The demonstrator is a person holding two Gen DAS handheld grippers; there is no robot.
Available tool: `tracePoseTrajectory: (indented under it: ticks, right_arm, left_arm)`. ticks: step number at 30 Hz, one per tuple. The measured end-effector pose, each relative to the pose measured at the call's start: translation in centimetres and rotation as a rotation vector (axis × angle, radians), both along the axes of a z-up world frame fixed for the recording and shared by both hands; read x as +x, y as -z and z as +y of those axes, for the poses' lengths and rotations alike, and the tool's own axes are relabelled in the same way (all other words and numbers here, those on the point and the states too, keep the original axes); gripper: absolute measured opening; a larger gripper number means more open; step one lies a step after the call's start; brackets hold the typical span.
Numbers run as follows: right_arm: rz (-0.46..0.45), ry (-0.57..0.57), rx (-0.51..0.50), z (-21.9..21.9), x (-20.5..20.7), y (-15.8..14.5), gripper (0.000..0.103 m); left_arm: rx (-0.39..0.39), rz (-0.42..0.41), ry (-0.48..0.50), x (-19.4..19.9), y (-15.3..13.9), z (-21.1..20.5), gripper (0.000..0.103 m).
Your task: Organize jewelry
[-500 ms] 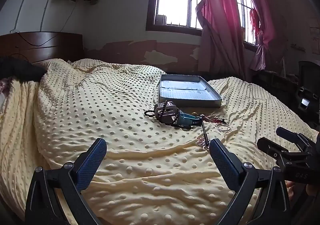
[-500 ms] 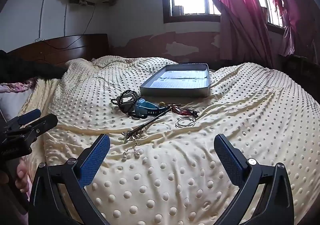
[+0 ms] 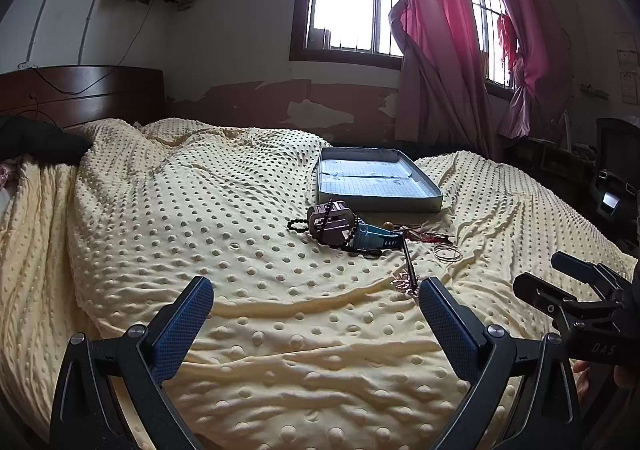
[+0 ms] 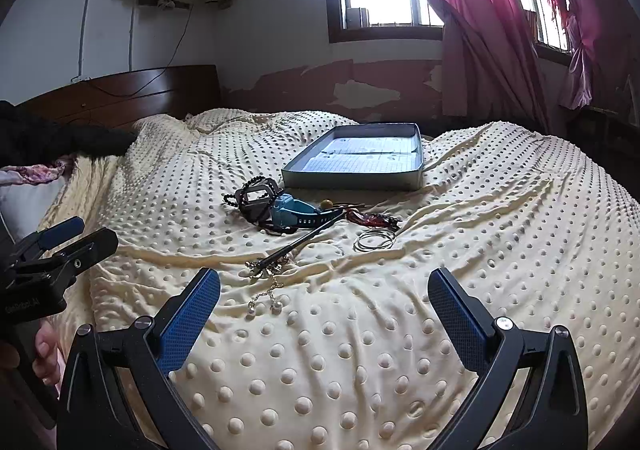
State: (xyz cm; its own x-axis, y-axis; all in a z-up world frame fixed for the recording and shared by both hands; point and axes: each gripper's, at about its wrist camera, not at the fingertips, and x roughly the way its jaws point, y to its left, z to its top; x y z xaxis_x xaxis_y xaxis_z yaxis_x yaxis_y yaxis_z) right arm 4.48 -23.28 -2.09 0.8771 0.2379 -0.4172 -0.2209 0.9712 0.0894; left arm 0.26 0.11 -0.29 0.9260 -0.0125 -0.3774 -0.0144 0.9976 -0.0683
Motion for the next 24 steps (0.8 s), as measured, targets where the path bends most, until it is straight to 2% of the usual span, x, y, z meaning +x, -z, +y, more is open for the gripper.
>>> tracePoseTrajectory:
  ticks: [24]
  right_arm:
    - [0.004, -0.003, 0.000, -0.05, 0.00, 0.05, 0.102]
  left_arm:
    - [0.002, 0.003, 0.001, 0.07, -0.08, 0.03, 0.103]
